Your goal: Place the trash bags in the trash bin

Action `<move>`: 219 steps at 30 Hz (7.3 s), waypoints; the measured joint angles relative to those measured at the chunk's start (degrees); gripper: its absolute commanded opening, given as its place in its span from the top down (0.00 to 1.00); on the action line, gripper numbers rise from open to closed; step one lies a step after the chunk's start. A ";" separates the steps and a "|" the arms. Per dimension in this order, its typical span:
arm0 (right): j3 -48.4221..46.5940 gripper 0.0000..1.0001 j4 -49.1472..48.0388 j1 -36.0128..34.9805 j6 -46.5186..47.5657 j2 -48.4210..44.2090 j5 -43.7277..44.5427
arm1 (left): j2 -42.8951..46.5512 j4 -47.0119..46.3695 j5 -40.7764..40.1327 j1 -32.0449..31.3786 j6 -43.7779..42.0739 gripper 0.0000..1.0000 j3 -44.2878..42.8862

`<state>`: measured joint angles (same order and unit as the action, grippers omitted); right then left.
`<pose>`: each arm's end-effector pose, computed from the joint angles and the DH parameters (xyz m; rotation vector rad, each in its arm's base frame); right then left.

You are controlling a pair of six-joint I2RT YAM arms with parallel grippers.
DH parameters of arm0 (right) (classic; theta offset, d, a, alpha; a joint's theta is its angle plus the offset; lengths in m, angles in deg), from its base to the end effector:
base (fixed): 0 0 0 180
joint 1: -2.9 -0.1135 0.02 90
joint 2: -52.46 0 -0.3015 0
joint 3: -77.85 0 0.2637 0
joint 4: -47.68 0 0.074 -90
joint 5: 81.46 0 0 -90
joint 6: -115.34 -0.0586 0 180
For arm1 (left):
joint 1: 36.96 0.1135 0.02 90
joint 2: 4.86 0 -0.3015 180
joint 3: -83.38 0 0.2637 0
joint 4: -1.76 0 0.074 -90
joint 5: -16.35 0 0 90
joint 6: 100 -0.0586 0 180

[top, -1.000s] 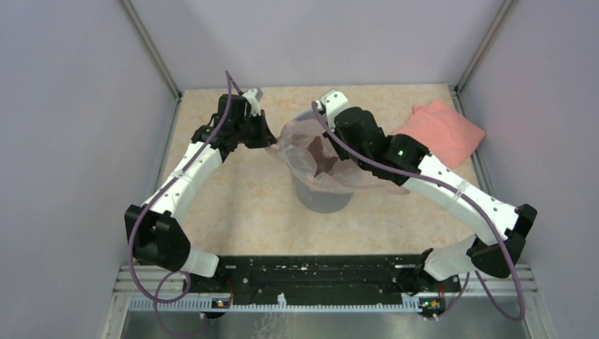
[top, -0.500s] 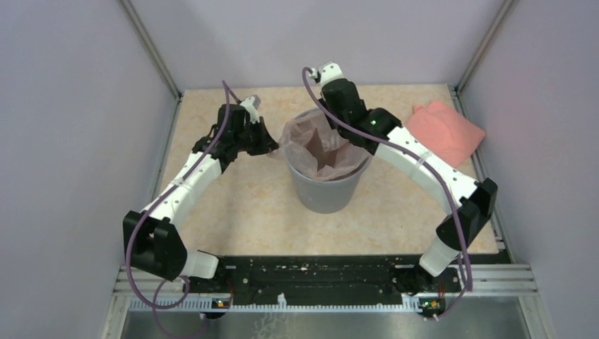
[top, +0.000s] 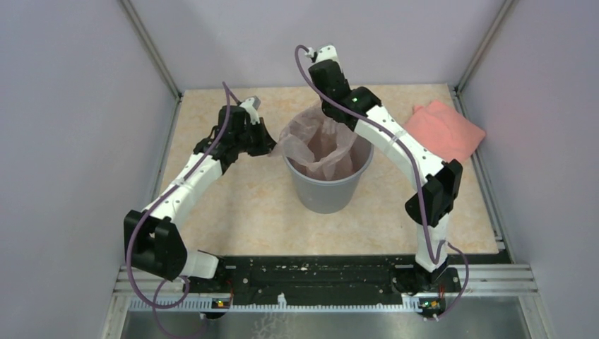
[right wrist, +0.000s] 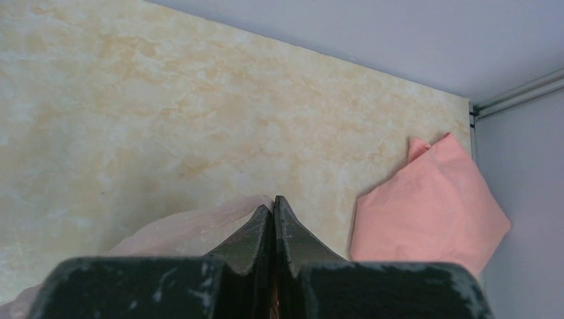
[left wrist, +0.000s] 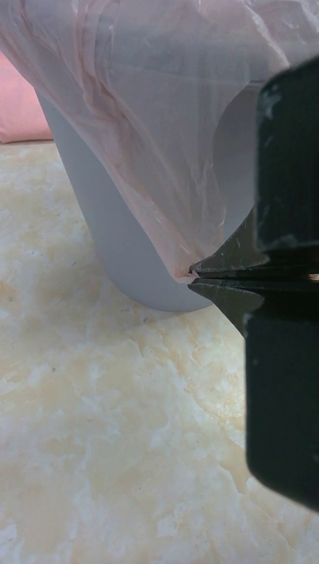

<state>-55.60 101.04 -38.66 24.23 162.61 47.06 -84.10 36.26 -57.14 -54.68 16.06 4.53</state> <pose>0.3757 0.2843 0.4408 -0.3041 1.9569 -0.2245 0.3133 -0.1176 0.3334 0.0062 2.2497 -0.7384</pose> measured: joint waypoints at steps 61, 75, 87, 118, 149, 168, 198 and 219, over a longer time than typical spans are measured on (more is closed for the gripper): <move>16.92 1.00 9.94 7.58 -6.23 -24.28 -11.28 | 1.40 -0.42 2.56 -0.09 0.90 1.00 3.98; 27.36 1.00 6.29 14.12 -11.61 -22.03 -12.96 | 1.40 -1.57 3.43 -0.83 1.31 1.00 4.13; 45.55 0.96 1.81 16.33 -18.23 -33.51 -20.41 | 1.73 -4.28 3.89 -1.20 2.82 1.00 8.39; 59.56 0.16 -0.33 16.35 -37.40 -64.83 -28.87 | 3.48 -5.05 7.26 -1.27 3.61 1.00 10.58; 75.03 1.00 -13.81 16.35 -51.15 -72.70 -31.78 | 4.74 -4.79 7.93 -1.27 3.63 1.00 10.38; 81.77 1.00 -14.01 16.35 -41.86 -66.14 -39.71 | 6.27 -4.72 7.67 -1.46 4.09 1.00 14.27; 79.17 1.00 -8.63 16.35 -35.26 -55.87 -27.61 | 3.39 -8.24 1.64 -1.46 5.62 1.00 19.82; 88.91 1.00 -19.34 16.35 -33.48 -48.11 -23.34 | -6.64 -8.55 -8.70 -1.53 6.62 1.00 19.78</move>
<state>33.32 81.70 -22.31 -9.25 114.50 23.72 -90.74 27.71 -65.84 -56.21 22.69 24.31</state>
